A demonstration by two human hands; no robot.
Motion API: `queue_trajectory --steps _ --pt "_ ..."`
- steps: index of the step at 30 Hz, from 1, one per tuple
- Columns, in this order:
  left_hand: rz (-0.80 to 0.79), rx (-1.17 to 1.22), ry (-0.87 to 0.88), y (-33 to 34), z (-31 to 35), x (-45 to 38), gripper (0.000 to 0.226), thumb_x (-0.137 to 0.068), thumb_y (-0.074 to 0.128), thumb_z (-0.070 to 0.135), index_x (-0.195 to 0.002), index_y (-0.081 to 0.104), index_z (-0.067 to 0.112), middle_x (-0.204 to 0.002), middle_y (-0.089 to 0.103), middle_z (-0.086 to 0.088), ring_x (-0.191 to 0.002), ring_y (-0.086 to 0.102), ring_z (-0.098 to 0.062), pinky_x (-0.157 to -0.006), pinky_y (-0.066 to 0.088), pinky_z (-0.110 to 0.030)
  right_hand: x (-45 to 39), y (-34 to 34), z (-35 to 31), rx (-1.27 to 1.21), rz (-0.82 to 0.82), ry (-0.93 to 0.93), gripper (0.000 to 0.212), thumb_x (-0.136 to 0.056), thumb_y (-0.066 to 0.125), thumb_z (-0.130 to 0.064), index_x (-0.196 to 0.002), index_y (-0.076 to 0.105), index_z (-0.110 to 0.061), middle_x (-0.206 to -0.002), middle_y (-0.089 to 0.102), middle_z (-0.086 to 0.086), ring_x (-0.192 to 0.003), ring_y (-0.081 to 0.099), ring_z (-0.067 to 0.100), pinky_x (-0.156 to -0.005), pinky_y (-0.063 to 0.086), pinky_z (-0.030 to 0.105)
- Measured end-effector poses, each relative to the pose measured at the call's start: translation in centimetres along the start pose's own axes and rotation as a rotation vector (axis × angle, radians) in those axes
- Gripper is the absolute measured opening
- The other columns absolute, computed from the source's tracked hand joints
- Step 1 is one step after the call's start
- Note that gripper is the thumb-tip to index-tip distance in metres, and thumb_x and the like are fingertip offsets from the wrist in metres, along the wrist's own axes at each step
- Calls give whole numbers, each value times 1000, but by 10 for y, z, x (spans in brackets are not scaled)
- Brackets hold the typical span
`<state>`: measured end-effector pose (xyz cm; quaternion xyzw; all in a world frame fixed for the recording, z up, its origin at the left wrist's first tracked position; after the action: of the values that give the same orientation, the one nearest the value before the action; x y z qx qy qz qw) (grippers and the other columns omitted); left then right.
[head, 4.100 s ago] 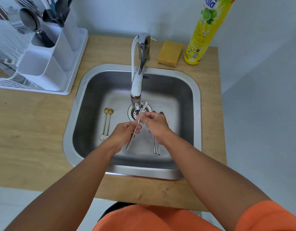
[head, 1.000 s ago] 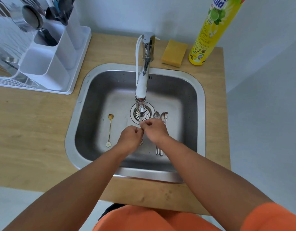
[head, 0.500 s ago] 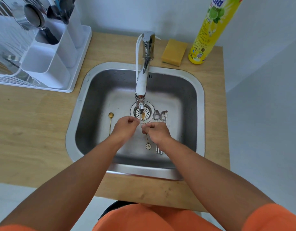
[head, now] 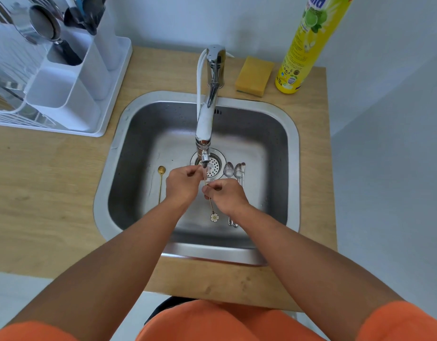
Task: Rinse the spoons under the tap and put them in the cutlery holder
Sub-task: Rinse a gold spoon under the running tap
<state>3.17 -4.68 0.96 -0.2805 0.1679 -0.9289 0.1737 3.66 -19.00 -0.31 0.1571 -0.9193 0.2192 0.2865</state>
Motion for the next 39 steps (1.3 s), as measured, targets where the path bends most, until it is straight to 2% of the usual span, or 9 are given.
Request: queue_trajectory --steps 3,7,10,13,19,23,28,33,39 --pt "-1 -56 37 4 -2 5 28 -100 65 30 -75 78 28 -83 78 10 -89 74 -16 -86 60 -40 -1 -4 4 22 20 0 15 -92 76 -33 -81 81 -24 -77 79 -10 -75 73 8 -61 49 15" --pt "-60 -70 52 6 -3 6 15 -97 70 25 -85 78 27 -90 78 4 -91 74 -17 -92 59 -43 -2 -10 10 67 21 -15 12 -91 78 -34 -82 81 -26 -80 79 -11 -82 74 8 -74 54 21" --pt "-58 -46 49 6 -2 5 3 -90 80 29 -90 79 31 -86 78 9 -87 74 -9 -86 60 -32 -3 -14 11 75 10 -27 12 -89 79 -34 -78 80 -30 -79 78 -13 -79 72 4 -71 51 18" --pt "-24 -47 74 3 2 7 9 -83 86 40 -80 80 33 -75 77 17 -74 72 1 -67 52 -15 -3 -14 12 98 -36 -56 13 -91 78 -34 -80 80 -29 -82 79 -10 -83 72 8 -75 53 20" --pt "4 -258 176 0 5 13 24 -98 67 42 -88 81 26 -75 76 3 -75 71 -21 -66 53 -35 -3 -16 9 162 -60 -78 16 -94 74 -37 -82 80 -28 -83 79 -9 -86 74 12 -84 58 31" --pt "7 -312 212 -1 3 17 14 -100 65 33 -100 79 30 -74 70 15 -77 67 -15 -65 49 -29 -3 -16 8 231 -54 -107 21 -95 72 -37 -76 77 -31 -80 77 -9 -82 72 12 -81 58 33" --pt "42 -275 193 -2 3 20 16 -94 72 41 -97 81 27 -79 75 11 -81 72 -15 -77 60 -42 0 -18 8 262 -51 -128 22 -95 71 -39 -75 76 -30 -79 75 -10 -78 69 13 -79 58 35" --pt "114 -292 196 0 7 24 43 -95 61 62 -79 77 26 -65 70 8 -68 67 -18 -63 54 -36 4 -18 3 299 -84 -169 25 -96 69 -38 -73 74 -30 -77 74 -11 -77 68 11 -83 59 39" --pt "90 -298 246 1 7 27 26 -102 61 39 -84 76 26 -66 67 8 -66 63 -14 -60 46 -32 5 -22 3 304 -40 -180 26 -95 69 -38 -70 73 -31 -72 72 -13 -75 69 13 -82 60 41"
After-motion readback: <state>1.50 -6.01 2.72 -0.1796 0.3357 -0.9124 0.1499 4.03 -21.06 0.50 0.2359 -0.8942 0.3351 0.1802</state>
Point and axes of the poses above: each hand's wrist, its own x-axis away from the middle knuckle, its own y-axis out of the palm, z = x × y, the point moved 2 cm from there along -x, towards the middle knuckle
